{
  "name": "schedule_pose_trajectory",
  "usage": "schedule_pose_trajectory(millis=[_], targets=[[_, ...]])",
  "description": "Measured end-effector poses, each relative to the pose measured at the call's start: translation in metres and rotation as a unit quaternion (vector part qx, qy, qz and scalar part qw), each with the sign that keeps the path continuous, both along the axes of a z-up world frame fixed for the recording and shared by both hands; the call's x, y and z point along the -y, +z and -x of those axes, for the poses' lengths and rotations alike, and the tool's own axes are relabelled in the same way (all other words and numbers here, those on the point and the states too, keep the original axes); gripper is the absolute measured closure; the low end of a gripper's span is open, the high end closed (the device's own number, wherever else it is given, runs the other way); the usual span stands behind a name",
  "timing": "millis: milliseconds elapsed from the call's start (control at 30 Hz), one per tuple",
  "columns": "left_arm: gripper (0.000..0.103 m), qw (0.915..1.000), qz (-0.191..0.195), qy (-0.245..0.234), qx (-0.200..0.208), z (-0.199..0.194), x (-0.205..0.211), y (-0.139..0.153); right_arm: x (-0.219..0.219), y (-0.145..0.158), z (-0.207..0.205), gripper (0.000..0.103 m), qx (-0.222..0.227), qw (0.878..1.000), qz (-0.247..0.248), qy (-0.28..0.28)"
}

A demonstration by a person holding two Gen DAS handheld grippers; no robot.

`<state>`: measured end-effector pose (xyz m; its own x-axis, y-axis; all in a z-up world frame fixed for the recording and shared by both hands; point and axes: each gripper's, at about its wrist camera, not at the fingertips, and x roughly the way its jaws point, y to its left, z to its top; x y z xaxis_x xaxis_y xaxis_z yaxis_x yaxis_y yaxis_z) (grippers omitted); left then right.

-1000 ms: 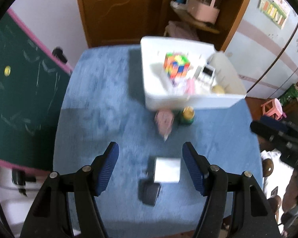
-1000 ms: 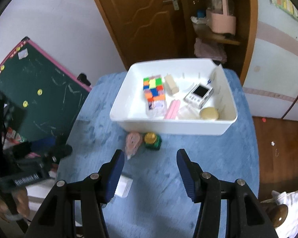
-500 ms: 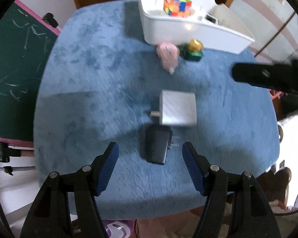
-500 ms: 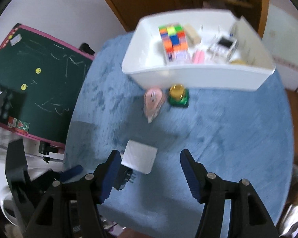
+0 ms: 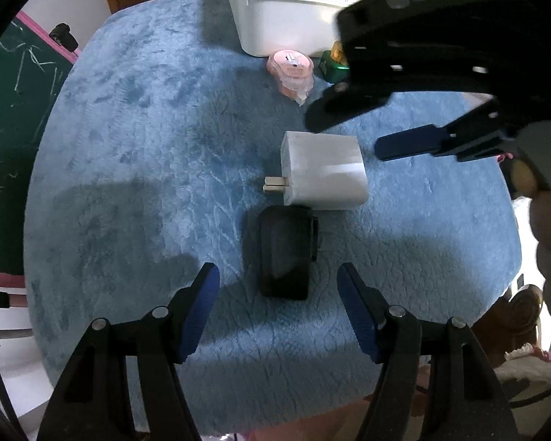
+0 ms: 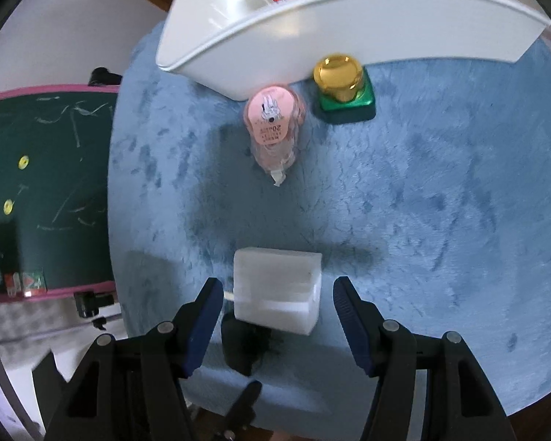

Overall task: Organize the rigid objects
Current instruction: 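Grasp the black charger with the left tool while the right tool grasps the white charger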

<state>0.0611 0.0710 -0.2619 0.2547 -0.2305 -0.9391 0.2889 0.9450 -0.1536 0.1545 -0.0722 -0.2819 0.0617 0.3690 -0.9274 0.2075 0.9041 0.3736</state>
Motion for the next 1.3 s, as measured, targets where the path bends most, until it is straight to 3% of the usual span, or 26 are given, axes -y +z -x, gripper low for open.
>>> schedule_pose_trajectory(millis=[300,467,533,933,967,1100,1300], targets=[[0.033,0.9998,0.003,-0.012,0.015,0.005,-0.003,-0.009,-0.019,-0.029,-0.013,0.040,-0.040,0.998,0.041,0.011],[0.033,0.9998,0.004,-0.010,0.016,0.004,-0.005,-0.012,-0.028,-0.031,-0.015,0.037,-0.041,0.997,0.066,0.019],[0.033,0.9998,0.005,-0.010,0.017,0.004,-0.005,-0.012,-0.030,-0.030,-0.014,0.042,-0.037,0.996,0.079,0.030],[0.034,0.9989,0.005,-0.046,0.013,-0.005,0.006,-0.020,-0.010,-0.023,-0.013,0.044,-0.035,0.998,0.046,0.024],[0.035,0.9988,0.005,-0.048,0.012,-0.005,0.006,-0.021,-0.008,-0.021,-0.013,0.045,-0.033,0.998,0.045,0.023],[0.058,0.9984,0.015,-0.055,0.003,-0.010,0.007,-0.023,0.004,-0.015,-0.012,0.045,-0.026,0.999,0.041,0.016],[0.061,0.9977,0.000,-0.066,0.016,-0.012,0.010,-0.023,0.002,-0.013,-0.008,0.045,-0.018,0.999,0.036,0.014]])
